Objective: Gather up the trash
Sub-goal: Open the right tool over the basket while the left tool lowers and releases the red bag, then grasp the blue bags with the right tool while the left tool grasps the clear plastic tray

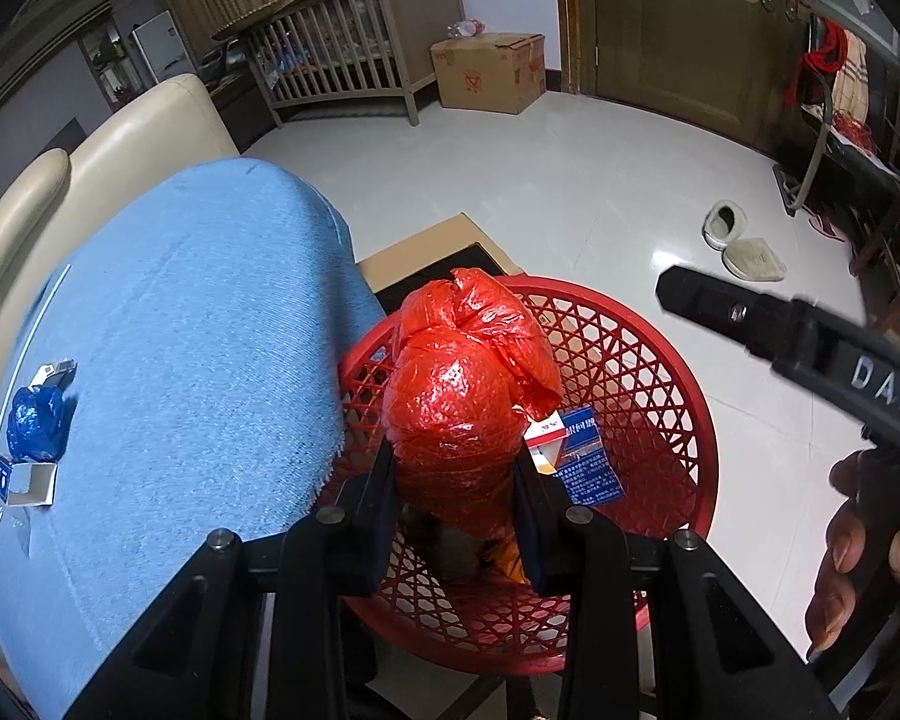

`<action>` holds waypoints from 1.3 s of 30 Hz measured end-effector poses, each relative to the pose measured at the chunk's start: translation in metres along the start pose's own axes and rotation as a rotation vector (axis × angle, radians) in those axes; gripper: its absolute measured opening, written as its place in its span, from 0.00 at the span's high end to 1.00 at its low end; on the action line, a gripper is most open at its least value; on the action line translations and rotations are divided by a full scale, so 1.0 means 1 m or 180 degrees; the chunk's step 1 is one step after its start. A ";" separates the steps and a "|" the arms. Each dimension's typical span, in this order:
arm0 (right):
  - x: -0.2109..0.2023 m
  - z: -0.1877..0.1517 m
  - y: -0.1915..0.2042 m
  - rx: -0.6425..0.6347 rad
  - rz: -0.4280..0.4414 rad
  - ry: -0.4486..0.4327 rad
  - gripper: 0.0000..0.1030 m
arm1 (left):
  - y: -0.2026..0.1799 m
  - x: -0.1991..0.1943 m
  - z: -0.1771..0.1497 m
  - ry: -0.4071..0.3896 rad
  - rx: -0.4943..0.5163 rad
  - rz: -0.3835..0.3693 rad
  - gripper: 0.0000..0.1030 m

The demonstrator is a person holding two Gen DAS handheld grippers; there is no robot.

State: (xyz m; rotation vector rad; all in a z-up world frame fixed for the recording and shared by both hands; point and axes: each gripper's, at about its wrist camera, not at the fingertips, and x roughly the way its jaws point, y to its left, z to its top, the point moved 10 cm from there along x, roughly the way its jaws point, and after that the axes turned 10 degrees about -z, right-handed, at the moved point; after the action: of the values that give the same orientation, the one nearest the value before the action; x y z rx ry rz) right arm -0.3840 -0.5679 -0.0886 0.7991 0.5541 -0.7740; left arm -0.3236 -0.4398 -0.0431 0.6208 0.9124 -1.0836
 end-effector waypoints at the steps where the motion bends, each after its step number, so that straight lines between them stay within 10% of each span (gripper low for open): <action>1: -0.001 0.002 -0.001 0.0019 -0.0005 -0.0016 0.27 | 0.000 0.001 -0.001 0.0009 0.0004 0.0000 0.65; 4: -0.007 0.008 -0.006 0.0089 -0.0030 -0.0099 0.27 | 0.000 0.008 -0.003 0.0099 -0.0041 -0.0032 0.61; 8: -0.011 0.014 -0.009 0.0138 -0.0051 -0.0156 0.27 | 0.004 0.015 -0.007 0.0186 -0.0092 0.0005 0.29; 23: -0.010 0.009 0.009 0.0013 0.0007 -0.0095 0.27 | 0.036 -0.008 -0.015 0.0071 -0.0229 0.0090 0.28; 39: 0.003 -0.046 0.112 -0.0761 0.0210 0.0259 0.27 | 0.193 -0.082 -0.092 -0.0345 -0.1434 0.0463 0.28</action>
State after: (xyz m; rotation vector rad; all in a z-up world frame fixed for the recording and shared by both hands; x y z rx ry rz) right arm -0.3012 -0.4814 -0.0710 0.6261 0.6763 -0.6032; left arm -0.1876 -0.2569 -0.0191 0.2473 0.9612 -0.7394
